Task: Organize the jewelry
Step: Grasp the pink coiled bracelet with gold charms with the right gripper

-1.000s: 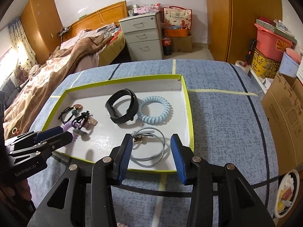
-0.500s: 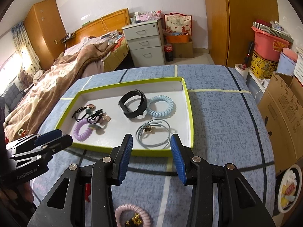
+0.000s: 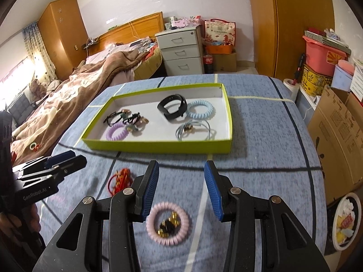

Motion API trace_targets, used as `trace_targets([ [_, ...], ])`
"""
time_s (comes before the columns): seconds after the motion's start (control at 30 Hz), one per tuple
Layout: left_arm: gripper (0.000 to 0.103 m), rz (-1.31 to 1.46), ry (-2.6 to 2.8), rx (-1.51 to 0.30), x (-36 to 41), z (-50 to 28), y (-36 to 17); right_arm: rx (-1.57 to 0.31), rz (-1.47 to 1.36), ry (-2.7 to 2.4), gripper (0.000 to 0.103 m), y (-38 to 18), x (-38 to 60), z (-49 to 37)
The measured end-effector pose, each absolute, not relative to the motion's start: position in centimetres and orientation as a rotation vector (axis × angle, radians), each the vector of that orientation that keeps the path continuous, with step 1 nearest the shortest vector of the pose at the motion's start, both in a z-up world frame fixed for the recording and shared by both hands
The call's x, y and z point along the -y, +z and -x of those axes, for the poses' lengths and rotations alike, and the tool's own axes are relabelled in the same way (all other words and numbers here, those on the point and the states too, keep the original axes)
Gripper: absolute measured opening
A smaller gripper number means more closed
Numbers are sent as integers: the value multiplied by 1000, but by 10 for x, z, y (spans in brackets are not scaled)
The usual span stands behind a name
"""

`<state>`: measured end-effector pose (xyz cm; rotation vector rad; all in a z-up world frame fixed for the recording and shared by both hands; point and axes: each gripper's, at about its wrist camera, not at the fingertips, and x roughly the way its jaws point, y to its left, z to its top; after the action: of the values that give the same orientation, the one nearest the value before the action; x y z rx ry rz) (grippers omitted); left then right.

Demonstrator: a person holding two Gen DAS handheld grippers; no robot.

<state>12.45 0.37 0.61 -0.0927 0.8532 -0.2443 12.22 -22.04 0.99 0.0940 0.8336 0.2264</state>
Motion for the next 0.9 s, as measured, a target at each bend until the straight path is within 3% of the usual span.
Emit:
trace_targets([
  [0.7,49,124,-234,-887,-11,-98,-11,-945,5,218,43,-26,224,-99],
  [0.9,49,128,-230,-892,-12,-99,-13,-963,38,247,26,-29,217,-98],
])
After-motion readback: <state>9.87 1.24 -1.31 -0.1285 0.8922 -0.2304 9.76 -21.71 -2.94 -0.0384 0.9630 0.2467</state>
